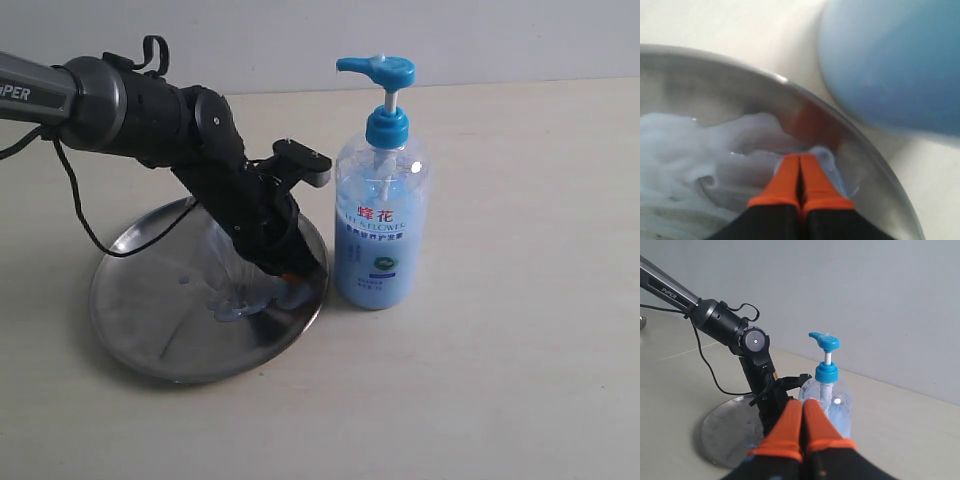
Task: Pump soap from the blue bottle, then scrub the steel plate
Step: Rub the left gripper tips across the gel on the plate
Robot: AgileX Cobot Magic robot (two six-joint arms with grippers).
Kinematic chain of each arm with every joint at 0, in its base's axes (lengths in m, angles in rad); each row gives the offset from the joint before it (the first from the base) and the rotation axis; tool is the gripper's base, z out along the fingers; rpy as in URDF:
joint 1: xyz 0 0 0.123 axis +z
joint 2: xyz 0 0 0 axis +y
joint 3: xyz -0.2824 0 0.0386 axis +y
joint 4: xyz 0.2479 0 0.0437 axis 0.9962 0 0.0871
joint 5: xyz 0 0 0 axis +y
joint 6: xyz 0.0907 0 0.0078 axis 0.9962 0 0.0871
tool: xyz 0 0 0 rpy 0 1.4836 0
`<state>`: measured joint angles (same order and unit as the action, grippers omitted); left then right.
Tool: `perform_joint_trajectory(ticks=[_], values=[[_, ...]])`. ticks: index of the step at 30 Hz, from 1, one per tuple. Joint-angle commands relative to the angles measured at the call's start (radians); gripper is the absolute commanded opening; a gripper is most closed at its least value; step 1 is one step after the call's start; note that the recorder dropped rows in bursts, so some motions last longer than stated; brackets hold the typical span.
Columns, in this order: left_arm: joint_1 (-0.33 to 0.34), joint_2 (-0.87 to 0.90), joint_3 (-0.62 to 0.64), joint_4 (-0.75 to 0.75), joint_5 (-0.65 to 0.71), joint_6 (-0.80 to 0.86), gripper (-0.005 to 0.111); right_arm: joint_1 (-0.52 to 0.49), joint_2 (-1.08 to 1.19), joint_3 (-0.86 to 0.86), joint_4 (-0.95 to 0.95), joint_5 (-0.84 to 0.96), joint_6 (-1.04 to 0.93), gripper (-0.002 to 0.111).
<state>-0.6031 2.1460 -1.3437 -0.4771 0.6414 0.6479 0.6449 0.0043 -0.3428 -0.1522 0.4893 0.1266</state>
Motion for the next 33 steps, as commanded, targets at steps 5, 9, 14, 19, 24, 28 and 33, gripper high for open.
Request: perform_joint_trajectory(ticks=[5,9,14,19,24,28,33], values=[[-0.004,0.012,0.003,0.16,0.03,-0.124,0.0,0.002,-0.004,0.01,0.004,-0.008,-0.002,0.0],[-0.004,0.012,0.003,0.16,0.093,-0.124,0.0,0.002,-0.004,0.01,0.004,-0.008,-0.002,0.0],[-0.004,0.012,-0.022,0.136,0.184,-0.122,0.0,0.002,-0.004,0.01,0.011,-0.008,-0.002,0.0],[-0.004,0.012,-0.052,0.055,0.241,-0.103,0.0,0.002,-0.004,0.01,0.011,-0.008,-0.002,0.0],[-0.004,0.012,-0.052,0.041,0.198,-0.103,0.0,0.002,-0.004,0.01,0.015,-0.008,-0.002,0.0],[-0.004,0.012,-0.052,0.007,0.122,-0.103,0.0,0.002,-0.004,0.01,0.015,-0.008,-0.002,0.0],[0.0,0.012,-0.052,0.005,0.035,-0.103,0.0,0.002,-0.004,0.01,0.015,-0.008,-0.002,0.0]])
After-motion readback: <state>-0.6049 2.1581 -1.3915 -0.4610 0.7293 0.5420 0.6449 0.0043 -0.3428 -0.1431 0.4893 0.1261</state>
